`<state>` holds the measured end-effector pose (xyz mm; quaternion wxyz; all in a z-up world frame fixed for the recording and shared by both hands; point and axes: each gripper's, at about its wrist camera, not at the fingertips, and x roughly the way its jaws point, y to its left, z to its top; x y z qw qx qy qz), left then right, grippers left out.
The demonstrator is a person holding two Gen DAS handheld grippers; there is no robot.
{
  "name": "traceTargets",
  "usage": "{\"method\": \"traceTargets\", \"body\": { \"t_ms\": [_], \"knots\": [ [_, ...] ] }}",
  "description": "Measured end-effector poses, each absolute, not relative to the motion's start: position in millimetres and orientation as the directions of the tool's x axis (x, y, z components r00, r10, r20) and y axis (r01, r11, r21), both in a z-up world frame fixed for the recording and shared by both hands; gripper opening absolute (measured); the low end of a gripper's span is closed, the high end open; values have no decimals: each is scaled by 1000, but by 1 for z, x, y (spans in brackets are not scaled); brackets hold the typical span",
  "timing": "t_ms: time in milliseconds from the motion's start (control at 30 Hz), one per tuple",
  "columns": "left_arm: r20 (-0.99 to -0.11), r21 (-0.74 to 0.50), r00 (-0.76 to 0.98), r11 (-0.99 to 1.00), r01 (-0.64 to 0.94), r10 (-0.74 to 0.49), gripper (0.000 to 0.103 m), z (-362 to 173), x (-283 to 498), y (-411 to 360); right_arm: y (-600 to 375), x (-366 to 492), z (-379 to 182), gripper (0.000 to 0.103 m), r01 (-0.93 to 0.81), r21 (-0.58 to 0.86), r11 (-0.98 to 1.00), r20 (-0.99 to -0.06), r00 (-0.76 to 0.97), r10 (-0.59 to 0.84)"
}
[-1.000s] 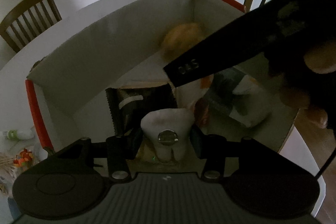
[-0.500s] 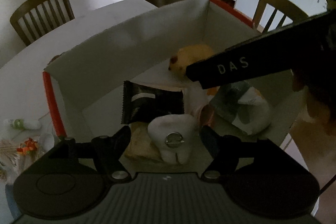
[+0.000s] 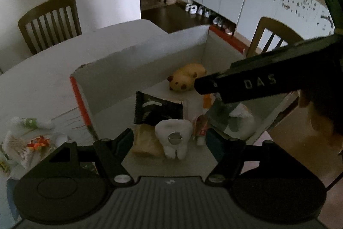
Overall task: Organize objects
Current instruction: 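Lower both plushes into the shoebox and open both tools, then withdraw both tools from the box and move back over the mat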
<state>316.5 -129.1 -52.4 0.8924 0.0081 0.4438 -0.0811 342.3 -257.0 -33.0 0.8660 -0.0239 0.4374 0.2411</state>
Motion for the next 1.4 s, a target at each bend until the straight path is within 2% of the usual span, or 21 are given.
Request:
{"method": "traceTargets", "body": {
  "t_ms": [533, 867, 967, 1133, 1267, 1400],
  "knots": [
    [-729, -110, 649, 973, 201, -216, 73, -15, 262, -71, -224, 283, -8, 73, -431, 175, 885, -726, 552, 412],
    [-708, -132, 665, 970, 204, -236, 74, -7, 230, -16, -175, 237, -2, 84, -436, 183, 881, -708, 564, 426],
    [-706, -124, 670, 971, 204, -230, 79, -8, 221, 2, -160, 228, -2, 87, -436, 169, 884, -704, 575, 418],
    [-703, -126, 677, 975, 185, -220, 79, -12, 205, 35, -140, 217, -3, 90, -431, 162, 888, -705, 580, 409],
    [-708, -135, 675, 978, 161, -209, 83, -17, 196, 62, -125, 206, -4, 99, -440, 160, 884, -694, 586, 417],
    [-713, -140, 676, 982, 126, -188, 83, -24, 190, 84, -109, 200, -7, 101, -446, 157, 881, -697, 582, 418]
  ]
}}
